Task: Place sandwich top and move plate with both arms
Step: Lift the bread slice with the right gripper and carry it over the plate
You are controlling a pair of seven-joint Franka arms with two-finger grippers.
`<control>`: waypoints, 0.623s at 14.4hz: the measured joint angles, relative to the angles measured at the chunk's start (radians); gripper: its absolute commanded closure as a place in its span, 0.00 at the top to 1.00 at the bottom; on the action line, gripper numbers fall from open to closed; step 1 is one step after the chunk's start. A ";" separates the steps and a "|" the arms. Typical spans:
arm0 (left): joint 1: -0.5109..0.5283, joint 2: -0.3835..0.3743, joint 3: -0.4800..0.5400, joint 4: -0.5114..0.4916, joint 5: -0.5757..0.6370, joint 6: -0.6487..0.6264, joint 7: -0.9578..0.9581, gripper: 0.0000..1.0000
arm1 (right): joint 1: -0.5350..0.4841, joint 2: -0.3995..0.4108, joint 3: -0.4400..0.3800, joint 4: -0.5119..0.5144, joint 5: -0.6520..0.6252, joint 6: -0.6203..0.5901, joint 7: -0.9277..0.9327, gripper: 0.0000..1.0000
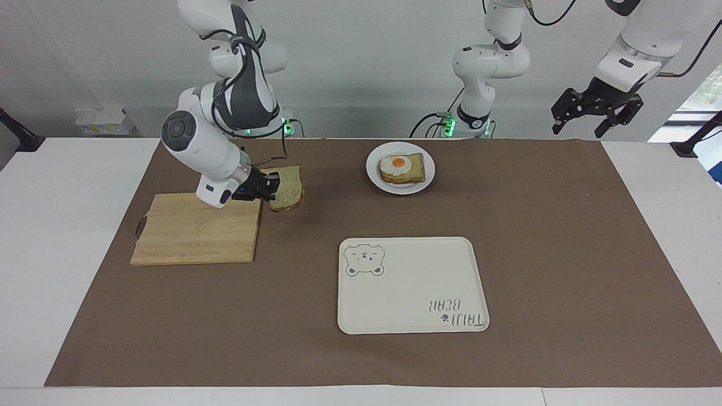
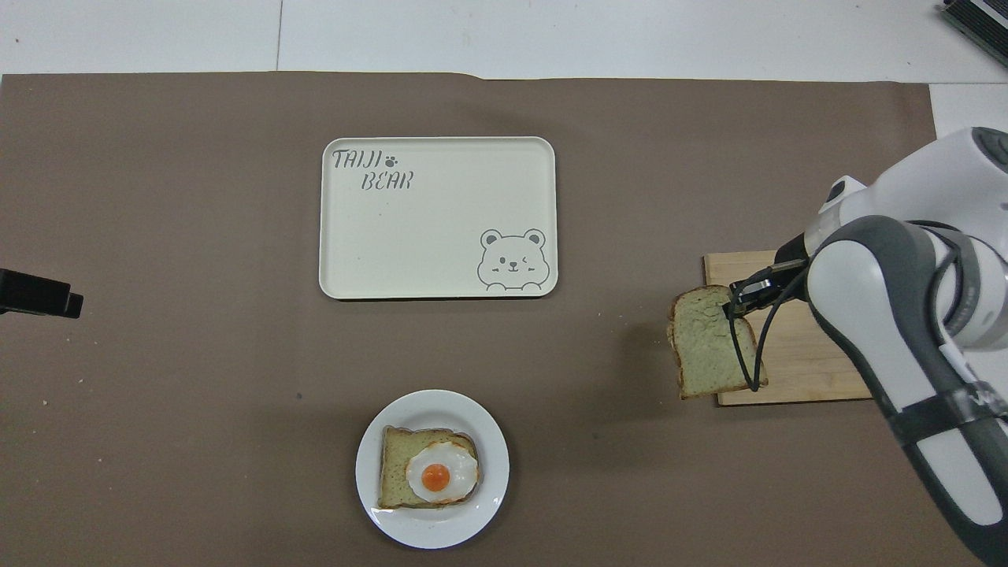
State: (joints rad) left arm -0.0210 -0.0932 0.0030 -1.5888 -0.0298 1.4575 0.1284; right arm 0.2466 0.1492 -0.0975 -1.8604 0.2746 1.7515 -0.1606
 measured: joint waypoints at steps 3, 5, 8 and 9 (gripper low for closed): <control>0.000 0.000 0.000 0.000 0.000 0.000 0.000 1.00 | 0.097 -0.008 0.002 0.000 0.008 0.005 0.135 0.00; 0.000 0.000 0.000 0.000 0.000 0.000 0.000 1.00 | 0.170 -0.016 0.003 -0.001 0.022 0.031 0.223 0.00; 0.000 0.000 0.000 0.000 0.000 0.000 0.000 1.00 | 0.258 -0.025 0.006 -0.002 0.040 0.064 0.329 0.00; 0.000 0.000 0.000 0.000 0.000 0.000 0.000 1.00 | 0.281 -0.027 0.006 -0.002 0.058 0.078 0.352 0.00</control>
State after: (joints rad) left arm -0.0210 -0.0932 0.0030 -1.5888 -0.0298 1.4575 0.1284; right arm 0.5279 0.1223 -0.0913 -1.8622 0.3322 1.8291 0.1918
